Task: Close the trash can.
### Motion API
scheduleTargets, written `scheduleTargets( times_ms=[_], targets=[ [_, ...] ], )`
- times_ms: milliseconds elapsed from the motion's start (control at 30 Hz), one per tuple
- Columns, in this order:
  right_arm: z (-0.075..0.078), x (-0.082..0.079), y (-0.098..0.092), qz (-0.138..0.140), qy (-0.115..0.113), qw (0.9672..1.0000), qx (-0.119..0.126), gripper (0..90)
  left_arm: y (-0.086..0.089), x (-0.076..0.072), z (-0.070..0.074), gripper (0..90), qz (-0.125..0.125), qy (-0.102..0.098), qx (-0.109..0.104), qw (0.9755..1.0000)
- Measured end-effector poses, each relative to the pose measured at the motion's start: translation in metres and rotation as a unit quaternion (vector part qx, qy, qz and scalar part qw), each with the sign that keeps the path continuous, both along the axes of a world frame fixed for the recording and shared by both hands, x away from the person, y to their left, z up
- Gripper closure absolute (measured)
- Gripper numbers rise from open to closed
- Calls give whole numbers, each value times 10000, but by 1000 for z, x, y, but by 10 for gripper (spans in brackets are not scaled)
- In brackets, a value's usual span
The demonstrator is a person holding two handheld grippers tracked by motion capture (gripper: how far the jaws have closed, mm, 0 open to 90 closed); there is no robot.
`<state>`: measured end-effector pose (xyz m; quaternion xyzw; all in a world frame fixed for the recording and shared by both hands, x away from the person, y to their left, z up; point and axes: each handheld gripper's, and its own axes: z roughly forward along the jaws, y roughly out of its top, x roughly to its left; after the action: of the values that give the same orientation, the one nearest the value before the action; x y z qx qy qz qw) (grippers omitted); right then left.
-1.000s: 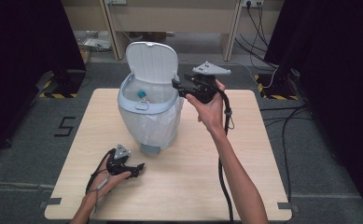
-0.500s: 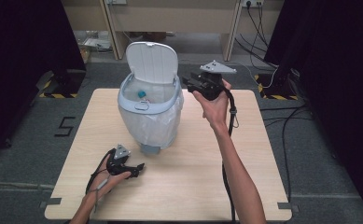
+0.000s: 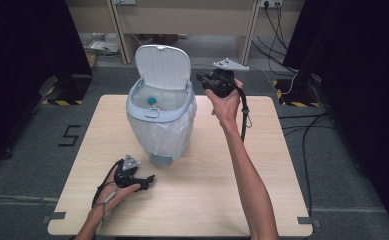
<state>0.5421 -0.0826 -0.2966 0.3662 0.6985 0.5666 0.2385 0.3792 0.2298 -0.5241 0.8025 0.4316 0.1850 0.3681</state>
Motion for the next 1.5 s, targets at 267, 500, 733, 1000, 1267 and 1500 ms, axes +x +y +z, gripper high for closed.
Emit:
scheduleTargets(
  times_ms=[267,500,733,1000,1267,1500],
  targets=[
    [-1,11,5,49,71,10000,42,843,0,0,0,140,-9,7,-1,10000],
    [-4,18,11,150,168,9997,55,839,0,0,0,140,-14,13,-1,10000],
    [0,29,12,387,276,9988,123,837,0,0,0,141,7,-9,-12,10000],
    [5,25,9,539,141,9983,178,857,0,0,0,140,5,-13,-4,10000],
    [6,28,6,703,117,9970,313,858,0,0,0,140,14,6,7,10000],
    [12,19,10,879,4,9960,169,875,0,-1,0,140,16,17,8,10000]
  ],
)
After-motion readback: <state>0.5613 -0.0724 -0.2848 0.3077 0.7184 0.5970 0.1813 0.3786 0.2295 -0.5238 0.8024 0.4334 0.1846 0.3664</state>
